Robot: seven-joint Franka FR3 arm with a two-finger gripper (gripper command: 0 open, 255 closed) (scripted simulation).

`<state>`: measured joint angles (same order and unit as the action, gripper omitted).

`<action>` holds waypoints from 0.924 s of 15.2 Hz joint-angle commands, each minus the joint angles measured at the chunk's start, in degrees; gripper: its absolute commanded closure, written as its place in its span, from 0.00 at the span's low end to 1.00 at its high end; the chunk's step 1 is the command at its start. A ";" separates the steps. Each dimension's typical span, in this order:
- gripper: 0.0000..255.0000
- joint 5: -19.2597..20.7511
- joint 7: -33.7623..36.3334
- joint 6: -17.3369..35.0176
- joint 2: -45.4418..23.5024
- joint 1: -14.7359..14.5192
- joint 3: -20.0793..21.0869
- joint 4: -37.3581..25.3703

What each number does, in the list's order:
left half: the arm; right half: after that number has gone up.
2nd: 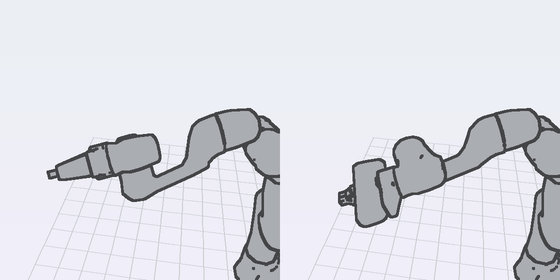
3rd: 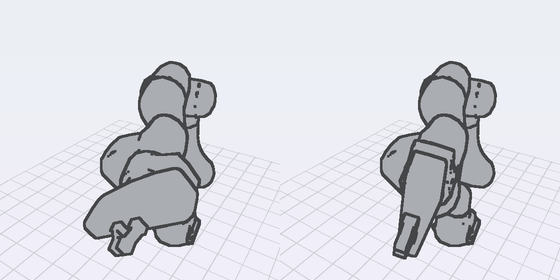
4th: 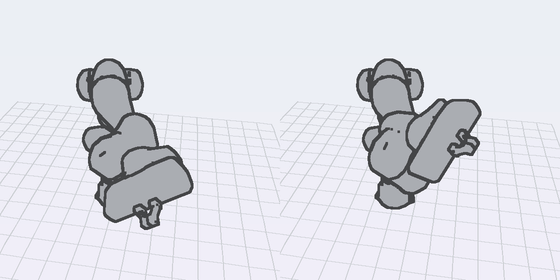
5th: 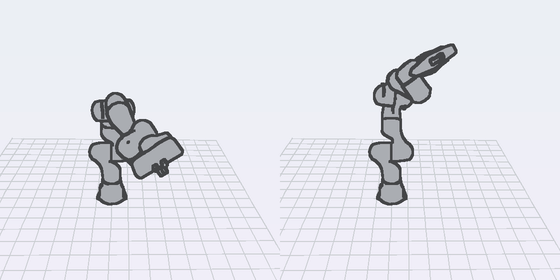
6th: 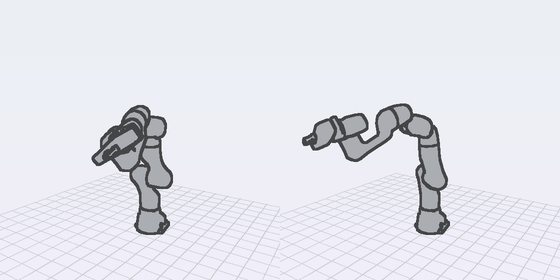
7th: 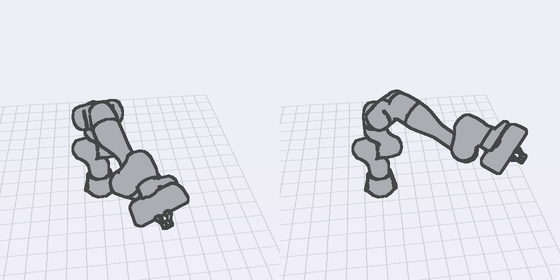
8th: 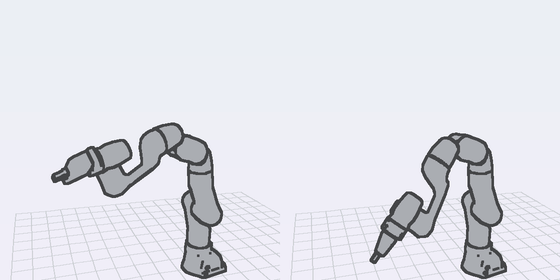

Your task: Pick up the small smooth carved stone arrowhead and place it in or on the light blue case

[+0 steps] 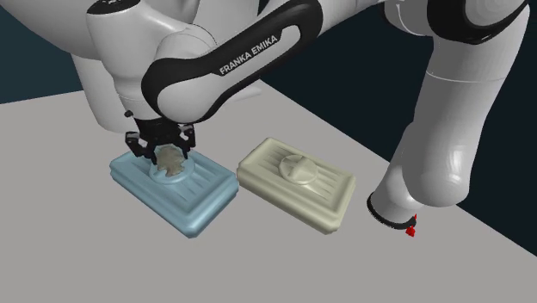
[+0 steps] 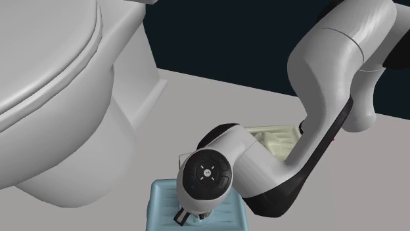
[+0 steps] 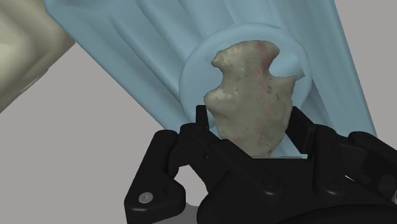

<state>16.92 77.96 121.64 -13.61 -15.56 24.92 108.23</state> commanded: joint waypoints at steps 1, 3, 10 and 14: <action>1.00 0.11 0.09 0.47 -0.07 0.03 -0.05 0.37; 1.00 0.11 0.09 0.47 -0.08 0.03 -0.05 0.36; 0.00 0.13 0.11 0.50 -0.09 0.02 -0.04 0.39; 0.00 -0.53 -0.32 -1.12 0.80 0.03 0.21 -0.47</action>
<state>16.69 77.78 121.26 -13.24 -15.50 24.99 108.12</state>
